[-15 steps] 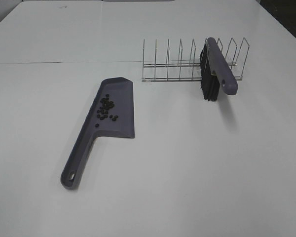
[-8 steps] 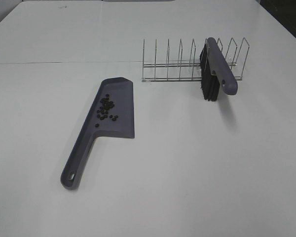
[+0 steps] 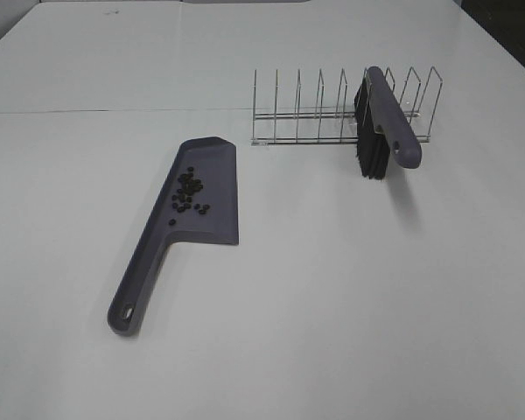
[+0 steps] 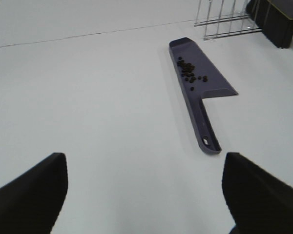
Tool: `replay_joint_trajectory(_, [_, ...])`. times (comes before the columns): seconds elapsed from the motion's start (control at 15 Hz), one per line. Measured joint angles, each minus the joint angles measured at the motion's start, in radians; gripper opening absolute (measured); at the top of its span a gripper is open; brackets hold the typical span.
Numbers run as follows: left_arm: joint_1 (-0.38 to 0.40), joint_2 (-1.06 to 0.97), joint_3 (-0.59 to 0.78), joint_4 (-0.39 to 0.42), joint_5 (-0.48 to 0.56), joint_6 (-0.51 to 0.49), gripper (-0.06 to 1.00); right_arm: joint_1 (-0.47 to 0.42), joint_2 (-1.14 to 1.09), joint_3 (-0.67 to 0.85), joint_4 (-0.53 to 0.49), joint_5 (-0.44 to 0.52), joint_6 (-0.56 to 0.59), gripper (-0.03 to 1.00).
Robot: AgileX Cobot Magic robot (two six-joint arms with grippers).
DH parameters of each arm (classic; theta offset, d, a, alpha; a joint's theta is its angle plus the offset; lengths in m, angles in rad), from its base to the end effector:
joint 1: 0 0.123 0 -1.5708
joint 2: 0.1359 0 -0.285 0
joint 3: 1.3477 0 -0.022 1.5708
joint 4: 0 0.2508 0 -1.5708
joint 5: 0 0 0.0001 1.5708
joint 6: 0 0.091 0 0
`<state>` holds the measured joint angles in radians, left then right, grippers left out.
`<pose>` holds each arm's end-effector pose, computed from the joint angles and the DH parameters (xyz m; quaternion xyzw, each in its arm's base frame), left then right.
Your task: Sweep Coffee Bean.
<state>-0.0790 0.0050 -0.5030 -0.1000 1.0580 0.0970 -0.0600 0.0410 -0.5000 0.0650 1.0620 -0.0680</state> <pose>-0.0051 -0.0075 0.2787 0.0767 0.8485 -0.0453 0.5216 0.0017 0.0051 0.2774 -0.0041 0.8636 0.0002 0.5042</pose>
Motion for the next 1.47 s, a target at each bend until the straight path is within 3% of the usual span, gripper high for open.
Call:
replay_joint_trajectory(0.47, [0.019, -0.008, 0.000, 0.000, -0.001, 0.000, 0.81, -0.013, -0.044, 0.000, 0.014, 0.000, 0.000, 0.75])
replay_joint_trajectory(0.67, [0.069, -0.008, 0.000, 0.000, -0.001, 0.000, 0.81, -0.013, -0.044, 0.000, 0.017, 0.000, 0.000, 0.75])
replay_joint_trajectory(1.47, [0.072, -0.008, 0.000, 0.000, -0.001, 0.000, 0.81, -0.013, -0.044, 0.000, 0.017, 0.000, 0.000, 0.75])
